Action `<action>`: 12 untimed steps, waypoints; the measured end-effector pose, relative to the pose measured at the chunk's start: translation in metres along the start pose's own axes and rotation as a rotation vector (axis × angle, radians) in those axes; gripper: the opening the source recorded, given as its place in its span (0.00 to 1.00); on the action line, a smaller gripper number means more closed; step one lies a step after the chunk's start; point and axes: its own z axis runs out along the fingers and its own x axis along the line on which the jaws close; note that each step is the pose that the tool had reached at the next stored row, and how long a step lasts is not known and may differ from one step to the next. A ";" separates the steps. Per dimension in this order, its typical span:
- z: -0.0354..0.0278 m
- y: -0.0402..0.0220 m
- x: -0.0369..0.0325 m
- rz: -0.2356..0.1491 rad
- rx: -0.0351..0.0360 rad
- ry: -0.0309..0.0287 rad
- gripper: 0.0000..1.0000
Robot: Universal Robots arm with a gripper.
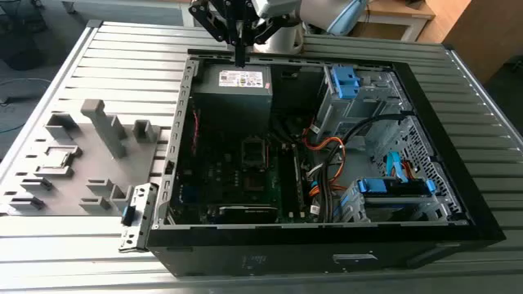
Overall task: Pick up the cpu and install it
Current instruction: 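Reach for the cpu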
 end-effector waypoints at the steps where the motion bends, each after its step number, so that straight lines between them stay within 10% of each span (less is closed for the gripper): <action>1: 0.0000 0.0000 0.0000 0.000 0.0000 0.0000 0.11; 12: -0.0001 -0.0002 0.0031 0.000 0.0000 0.0000 0.11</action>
